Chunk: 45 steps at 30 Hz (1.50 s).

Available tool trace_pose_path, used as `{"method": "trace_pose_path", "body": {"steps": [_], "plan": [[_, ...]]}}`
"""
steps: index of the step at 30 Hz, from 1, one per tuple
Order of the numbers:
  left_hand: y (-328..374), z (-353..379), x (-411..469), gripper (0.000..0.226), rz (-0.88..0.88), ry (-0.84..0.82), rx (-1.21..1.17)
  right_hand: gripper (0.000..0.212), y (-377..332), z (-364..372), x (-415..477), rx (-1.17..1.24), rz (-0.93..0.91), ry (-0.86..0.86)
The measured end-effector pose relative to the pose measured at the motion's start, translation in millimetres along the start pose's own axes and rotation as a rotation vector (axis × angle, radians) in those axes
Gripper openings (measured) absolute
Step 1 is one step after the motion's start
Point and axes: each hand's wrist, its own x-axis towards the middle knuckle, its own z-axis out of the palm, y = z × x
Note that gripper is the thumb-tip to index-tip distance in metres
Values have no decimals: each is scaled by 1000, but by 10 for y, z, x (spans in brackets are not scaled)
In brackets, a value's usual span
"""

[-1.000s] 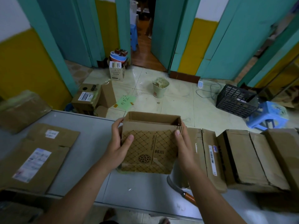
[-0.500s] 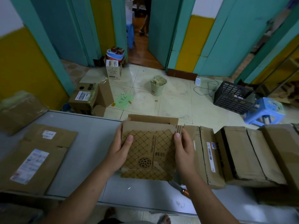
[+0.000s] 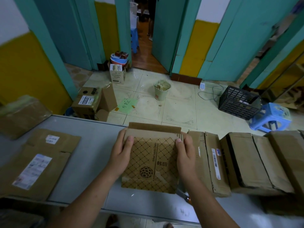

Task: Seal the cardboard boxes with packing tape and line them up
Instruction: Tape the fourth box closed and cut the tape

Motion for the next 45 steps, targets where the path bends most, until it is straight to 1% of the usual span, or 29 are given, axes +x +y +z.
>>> {"method": "trace_pose_path", "body": {"steps": [2, 7, 9, 12, 14, 17, 20, 24, 28, 32, 34, 36, 38, 41, 42, 45], "plan": [[17, 0, 17, 42, 17, 19, -23, 23, 20, 3, 19, 19, -12, 4], [45, -8, 27, 44, 65, 7, -46, 27, 37, 6, 31, 55, -10, 15], [34, -13, 21, 41, 82, 35, -53, 28, 34, 12, 28, 54, -30, 13], [8, -19, 12, 28, 94, 134, -69, 22, 57, 25, 32, 96, -10, 46], [-10, -20, 15, 32, 94, 164, -87, 24, 87, 29, 29, 126, 1, 70], [-15, -30, 18, 36, 135, 111, -56, 38, 90, 20, 14, 112, -45, 33], [-1, -35, 34, 30, 199, 87, 5, 31, 84, 18, 27, 64, -54, 12], [16, -11, 45, 30, 264, 104, 2, 23, 76, 25, 48, 101, -107, 53], [-5, -3, 53, 25, 318, 76, 40, 22, 97, 28, 54, 126, -129, 83], [-28, -12, 49, 21, 405, 35, 56, 20, 107, 3, 45, 155, -208, 106], [-15, -22, 43, 21, 437, 15, 104, 20, 93, -14, 23, 155, -233, 95], [6, -67, 35, 24, 457, -35, 180, 20, 79, -37, 6, 140, -247, 96], [43, -158, 39, 36, 468, -130, 279, 20, 66, -63, 11, 114, -269, 100], [119, -280, 54, 52, 389, -262, 353, 24, 44, -83, 26, 94, -239, 98], [134, -295, 57, 53, 381, -273, 348, 25, 29, -81, 25, 103, -212, 102], [147, -273, 57, 50, 415, -234, 342, 24, -18, -70, 31, 102, -151, 109]]}}
